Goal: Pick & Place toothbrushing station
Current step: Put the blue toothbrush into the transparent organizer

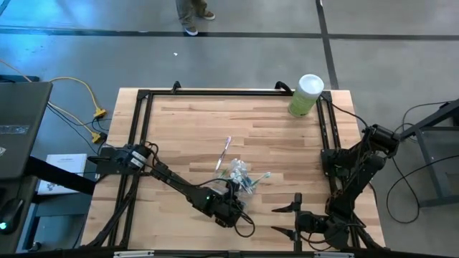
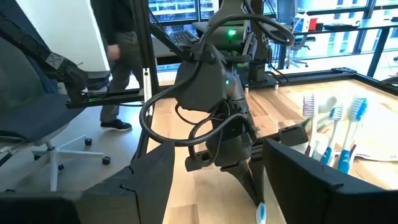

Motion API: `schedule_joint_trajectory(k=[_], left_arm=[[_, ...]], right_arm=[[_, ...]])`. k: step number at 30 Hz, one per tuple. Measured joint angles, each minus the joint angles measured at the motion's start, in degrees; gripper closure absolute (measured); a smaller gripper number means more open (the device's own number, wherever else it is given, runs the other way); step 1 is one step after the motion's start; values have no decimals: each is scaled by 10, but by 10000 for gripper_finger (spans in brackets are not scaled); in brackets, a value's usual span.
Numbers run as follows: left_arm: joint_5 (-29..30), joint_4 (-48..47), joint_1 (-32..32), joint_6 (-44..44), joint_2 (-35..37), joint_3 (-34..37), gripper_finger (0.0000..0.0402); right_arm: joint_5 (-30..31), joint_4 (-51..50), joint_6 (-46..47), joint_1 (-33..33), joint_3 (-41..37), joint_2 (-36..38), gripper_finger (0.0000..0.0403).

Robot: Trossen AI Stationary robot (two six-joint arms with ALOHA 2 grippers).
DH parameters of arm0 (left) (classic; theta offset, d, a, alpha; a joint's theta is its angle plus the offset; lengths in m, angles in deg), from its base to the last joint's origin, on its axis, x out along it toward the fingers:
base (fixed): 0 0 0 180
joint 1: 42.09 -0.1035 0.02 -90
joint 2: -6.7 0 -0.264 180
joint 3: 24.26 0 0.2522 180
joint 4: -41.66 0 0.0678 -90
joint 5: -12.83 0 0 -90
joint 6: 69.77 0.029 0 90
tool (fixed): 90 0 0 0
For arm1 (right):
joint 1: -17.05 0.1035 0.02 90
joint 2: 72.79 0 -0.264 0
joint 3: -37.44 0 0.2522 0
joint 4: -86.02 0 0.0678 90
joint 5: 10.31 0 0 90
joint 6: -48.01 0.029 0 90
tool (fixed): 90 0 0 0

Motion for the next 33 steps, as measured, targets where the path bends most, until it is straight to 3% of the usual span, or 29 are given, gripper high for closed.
schedule_joint_trajectory(k=[16, 27, 33], left_arm=[[-1, -11, 38, -25, 5, -1, 400], [65, -19, 71, -37, 57, 1, 400], [170, -8, 99, -50, 119, 1, 400]], right_arm=[[12, 0, -1, 0, 0, 1, 168], [13, 0, -1, 0, 0, 1, 168], [13, 3, 0, 0, 0, 2, 168]])
